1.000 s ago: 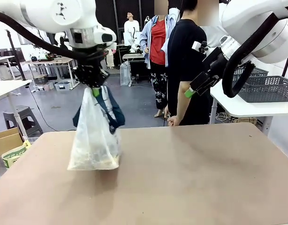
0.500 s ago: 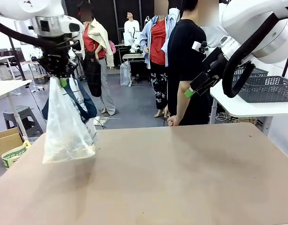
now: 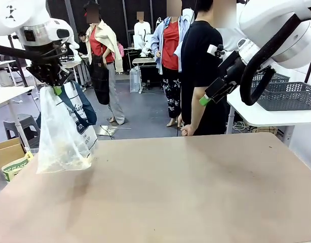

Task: Transfer purchased items from the store into the shopping bag.
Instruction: Move the Reusable shopping bag to the right side of the table.

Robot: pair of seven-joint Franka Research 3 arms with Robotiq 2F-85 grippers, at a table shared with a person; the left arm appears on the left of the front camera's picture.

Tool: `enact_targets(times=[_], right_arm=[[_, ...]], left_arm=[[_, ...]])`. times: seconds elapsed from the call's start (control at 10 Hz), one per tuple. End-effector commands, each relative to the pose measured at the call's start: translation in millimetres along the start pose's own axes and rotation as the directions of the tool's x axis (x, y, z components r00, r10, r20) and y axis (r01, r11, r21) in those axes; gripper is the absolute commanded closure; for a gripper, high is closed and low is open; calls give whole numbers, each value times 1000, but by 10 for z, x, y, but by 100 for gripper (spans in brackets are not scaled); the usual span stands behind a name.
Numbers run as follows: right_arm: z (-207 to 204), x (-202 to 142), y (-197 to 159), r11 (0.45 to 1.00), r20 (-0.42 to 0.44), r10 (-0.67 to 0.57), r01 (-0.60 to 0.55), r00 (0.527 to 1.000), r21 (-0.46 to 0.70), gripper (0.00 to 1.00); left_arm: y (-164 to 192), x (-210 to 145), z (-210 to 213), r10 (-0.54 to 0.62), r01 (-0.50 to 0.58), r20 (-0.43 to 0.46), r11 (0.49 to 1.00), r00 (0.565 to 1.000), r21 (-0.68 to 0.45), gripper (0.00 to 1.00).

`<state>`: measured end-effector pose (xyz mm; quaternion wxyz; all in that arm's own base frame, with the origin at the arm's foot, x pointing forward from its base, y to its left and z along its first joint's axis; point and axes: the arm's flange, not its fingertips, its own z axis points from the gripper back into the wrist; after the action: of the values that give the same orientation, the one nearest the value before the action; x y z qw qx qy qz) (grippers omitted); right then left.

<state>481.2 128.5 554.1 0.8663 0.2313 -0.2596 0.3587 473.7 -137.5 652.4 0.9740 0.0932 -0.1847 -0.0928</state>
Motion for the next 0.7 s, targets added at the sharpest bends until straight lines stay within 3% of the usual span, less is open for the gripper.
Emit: enact_targets(times=[0.0,0.3,0.4,0.6], right_arm=[[8,18,13,1000,-14,-14,14,1000,-1,0],[8,18,13,1000,-14,-14,14,1000,-1,0],[8,18,13,1000,-14,-14,14,1000,-1,0],[8,18,13,1000,-14,-14,14,1000,-1,0]], left_arm=[[-37,70,33,10,-10,-28,1000,1000,1,100],[-54,6,-93,-7,7,-33,1000,999,0,100],[30,23,-186,-14,13,-18,999,1000,-43,100],[205,-16,-202,-2,3,44,1000,999,-23,100]])
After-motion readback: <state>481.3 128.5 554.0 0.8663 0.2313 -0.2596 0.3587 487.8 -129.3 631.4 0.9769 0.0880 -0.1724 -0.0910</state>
